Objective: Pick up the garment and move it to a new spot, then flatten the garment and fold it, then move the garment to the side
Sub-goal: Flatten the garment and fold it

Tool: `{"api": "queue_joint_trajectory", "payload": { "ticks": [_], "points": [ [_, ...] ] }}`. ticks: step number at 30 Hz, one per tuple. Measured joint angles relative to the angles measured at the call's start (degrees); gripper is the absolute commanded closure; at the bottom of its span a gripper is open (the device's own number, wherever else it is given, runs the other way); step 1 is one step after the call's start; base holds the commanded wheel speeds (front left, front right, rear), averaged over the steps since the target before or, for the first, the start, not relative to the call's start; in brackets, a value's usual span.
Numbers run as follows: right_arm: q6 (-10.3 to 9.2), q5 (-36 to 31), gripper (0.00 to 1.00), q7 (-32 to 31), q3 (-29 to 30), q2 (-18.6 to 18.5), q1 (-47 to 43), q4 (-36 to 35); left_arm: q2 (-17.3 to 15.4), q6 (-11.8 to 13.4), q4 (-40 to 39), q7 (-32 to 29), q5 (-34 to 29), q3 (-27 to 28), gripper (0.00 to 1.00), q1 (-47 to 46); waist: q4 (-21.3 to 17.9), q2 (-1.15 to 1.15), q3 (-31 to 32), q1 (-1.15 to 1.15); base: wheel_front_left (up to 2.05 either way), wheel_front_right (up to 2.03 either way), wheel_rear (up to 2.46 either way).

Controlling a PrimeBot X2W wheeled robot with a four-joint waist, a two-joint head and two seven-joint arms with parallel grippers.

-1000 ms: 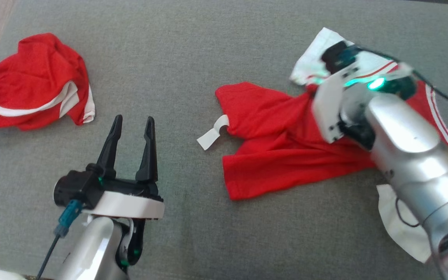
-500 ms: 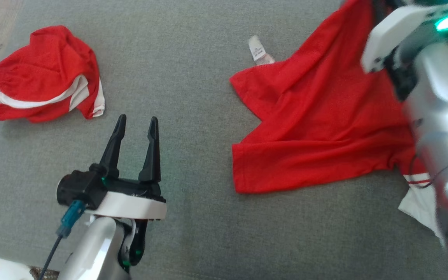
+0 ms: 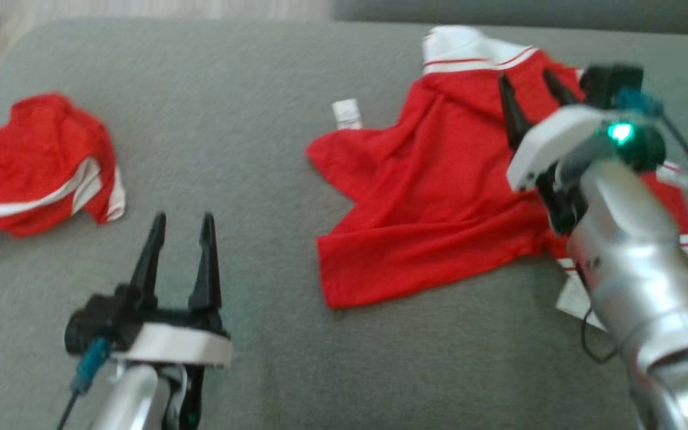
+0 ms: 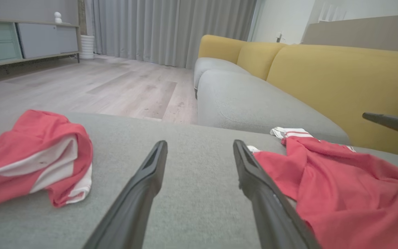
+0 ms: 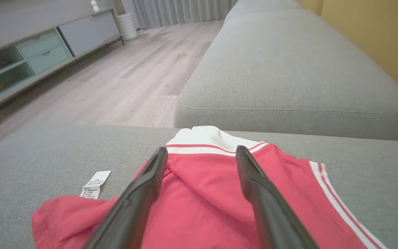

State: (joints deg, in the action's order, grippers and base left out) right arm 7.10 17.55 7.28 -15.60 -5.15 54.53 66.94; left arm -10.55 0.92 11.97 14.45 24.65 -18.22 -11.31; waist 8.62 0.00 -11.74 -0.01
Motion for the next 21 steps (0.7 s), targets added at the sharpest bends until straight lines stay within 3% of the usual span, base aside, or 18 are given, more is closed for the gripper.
{"api": "queue_joint_trajectory", "payload": {
  "ticks": [7,12,16,18,21],
  "points": [
    [0.00,5.3,0.00,4.3,-2.6,-3.6,-12.7,-12.9,-0.2,1.1,-0.1,0.0,0.0,0.1,0.00,5.7,-5.2,0.00,4.9,0.00,0.00,0.00,0.00],
    [0.00,4.6,0.00,5.9,1.7,-7.0,-24.3,-27.1,-0.3,2.1,-1.2,0.0,0.2,0.2,0.00,7.4,-8.3,0.00,7.5,-0.01,0.00,0.00,0.00],
    [0.00,1.1,0.00,5.1,6.6,-5.5,-36.4,-39.5,-0.6,2.2,-1.3,-0.1,0.2,0.2,0.00,8.3,-10.0,0.00,8.5,0.00,0.00,0.00,0.00],
    [0.00,-1.4,0.00,1.4,10.0,-2.5,-43.9,-47.9,-0.6,2.7,-1.2,-0.4,0.2,0.2,0.00,8.3,-10.7,0.00,8.5,0.00,0.00,0.00,0.00],
    [0.00,-3.4,0.00,-2.6,11.1,-0.7,-48.1,-55.3,-0.4,3.2,-0.2,-2.6,0.1,-0.4,0.00,7.5,-11.0,0.00,7.7,0.00,0.00,0.00,0.00]
  ]
}}
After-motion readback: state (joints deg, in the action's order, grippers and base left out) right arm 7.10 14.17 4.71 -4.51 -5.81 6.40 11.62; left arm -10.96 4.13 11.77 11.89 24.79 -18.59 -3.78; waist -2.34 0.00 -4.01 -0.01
